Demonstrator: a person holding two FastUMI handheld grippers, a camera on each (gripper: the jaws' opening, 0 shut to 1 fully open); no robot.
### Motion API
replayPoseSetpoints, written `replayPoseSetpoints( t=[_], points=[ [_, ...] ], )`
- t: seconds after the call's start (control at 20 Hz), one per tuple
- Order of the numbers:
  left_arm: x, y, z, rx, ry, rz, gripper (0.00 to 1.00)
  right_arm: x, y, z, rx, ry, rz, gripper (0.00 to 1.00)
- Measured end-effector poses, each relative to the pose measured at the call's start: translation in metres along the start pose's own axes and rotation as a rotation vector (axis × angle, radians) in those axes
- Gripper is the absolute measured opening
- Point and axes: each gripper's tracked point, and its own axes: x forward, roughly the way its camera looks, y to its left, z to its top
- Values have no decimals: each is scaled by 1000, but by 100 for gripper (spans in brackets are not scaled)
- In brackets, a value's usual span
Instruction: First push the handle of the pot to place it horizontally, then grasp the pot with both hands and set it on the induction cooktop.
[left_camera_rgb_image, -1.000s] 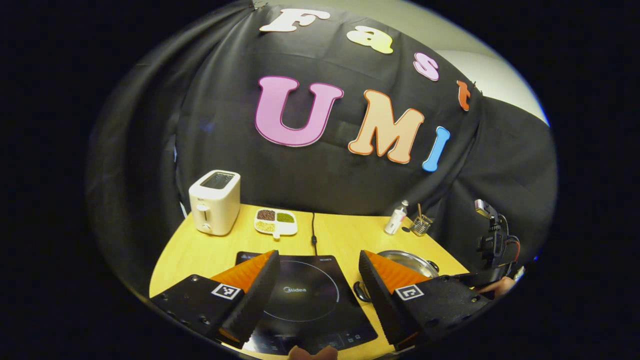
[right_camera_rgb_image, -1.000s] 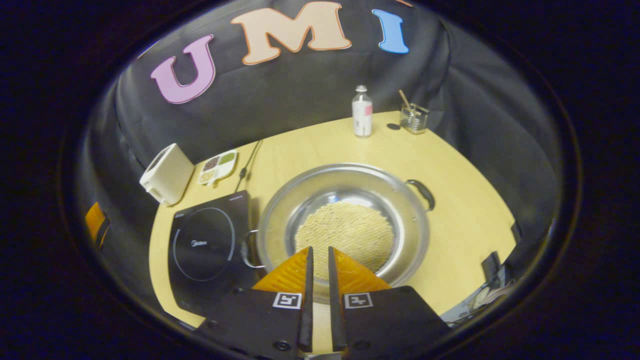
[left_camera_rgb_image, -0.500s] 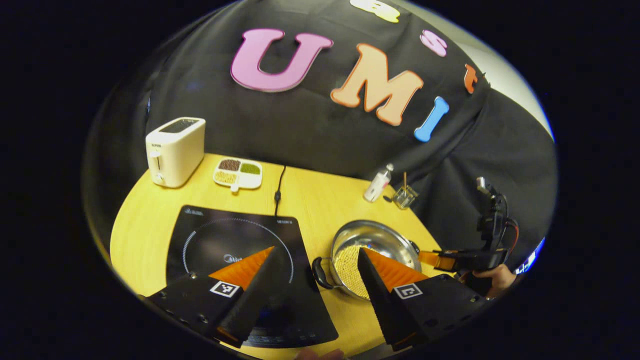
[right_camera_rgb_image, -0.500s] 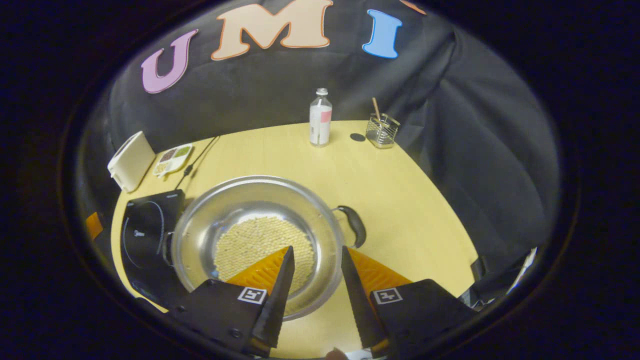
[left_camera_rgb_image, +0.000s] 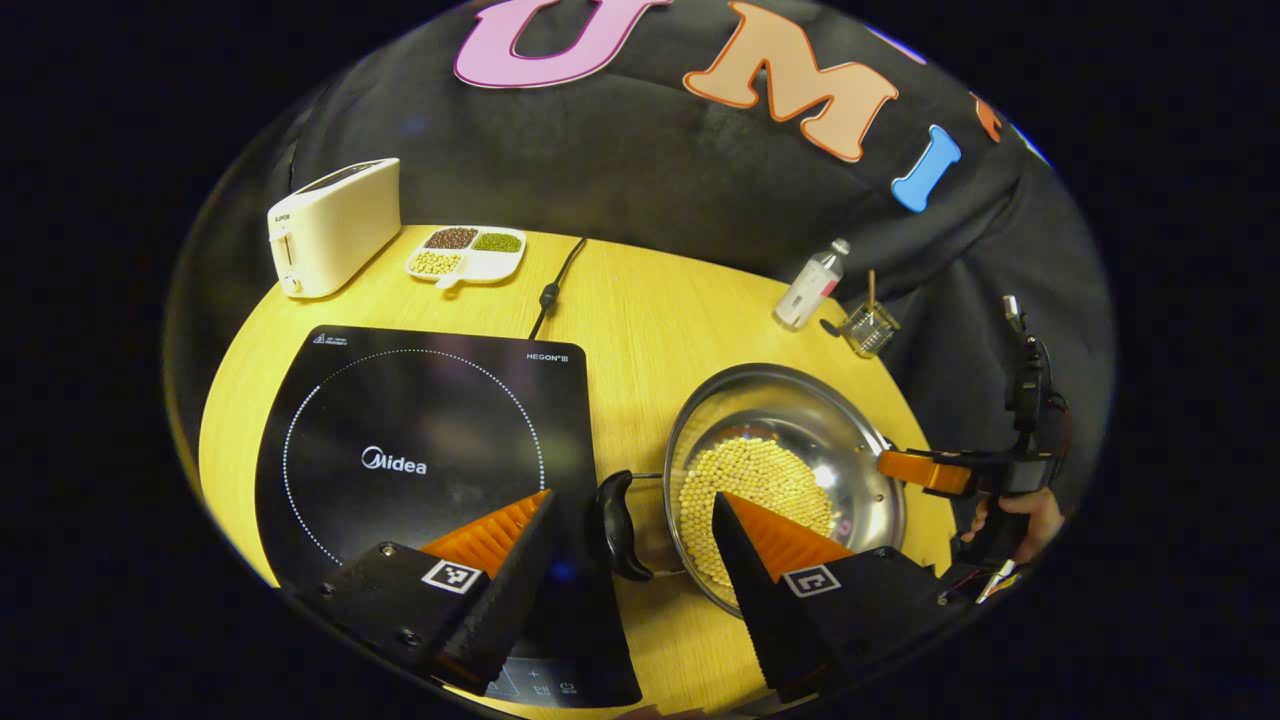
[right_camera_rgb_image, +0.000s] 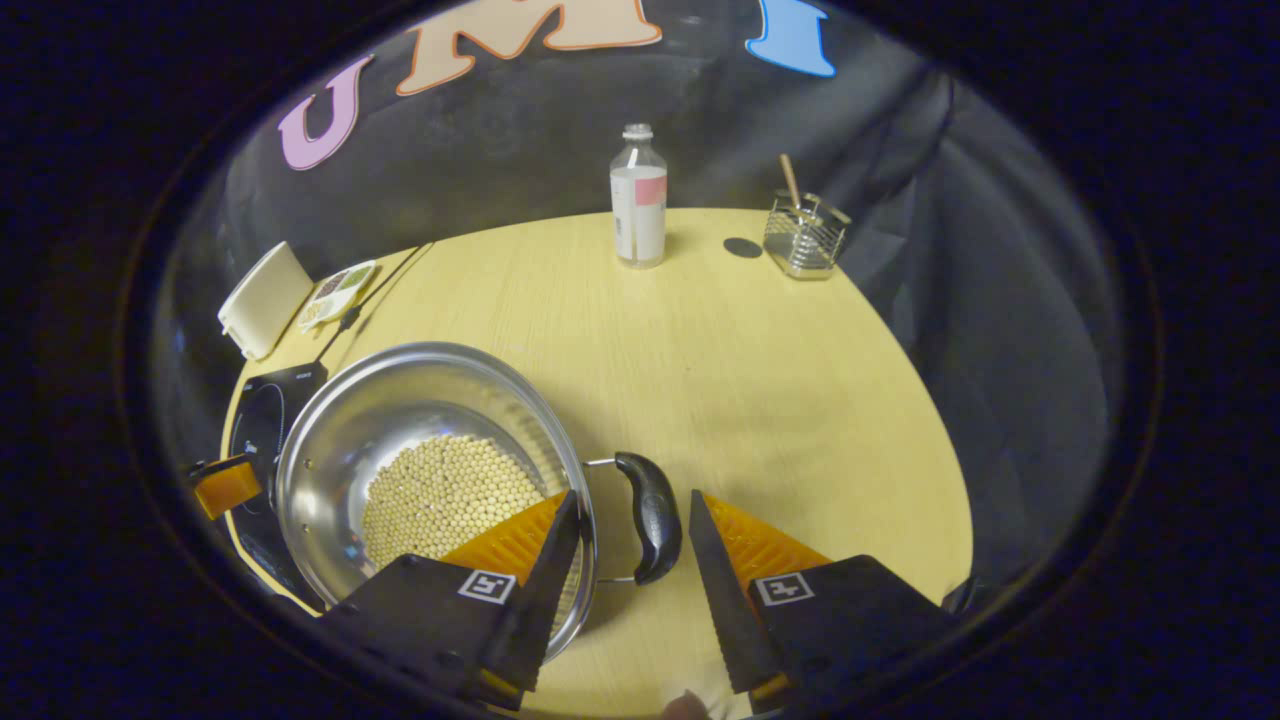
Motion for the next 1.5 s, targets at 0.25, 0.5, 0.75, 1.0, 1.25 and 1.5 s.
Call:
replayPoseSetpoints(
  t=[0.25, 0.5, 0.75, 1.0, 1.25, 1.5],
  points=[
    [25, -8, -7, 15, 53, 27, 88, 13, 5, -7, -67, 19, 50, 71],
    [42, -21, -13, 72, 88, 58, 94, 20, -11, -12, 1, 48, 48, 70],
    [61, -31, -32, 65, 148, 100, 85, 23, -21, -13, 33, 54, 69, 69],
    [75, -30, -34, 106, 159, 131, 84, 28, -24, -13, 36, 58, 81, 68],
    [83, -26, -36, 97, 172, 117, 73, 25, -25, -13, 49, 42, 101, 61],
    [58, -25, -15, 107, 144, 122, 67, 10, -15, -12, 152, 92, 140, 48]
  ],
)
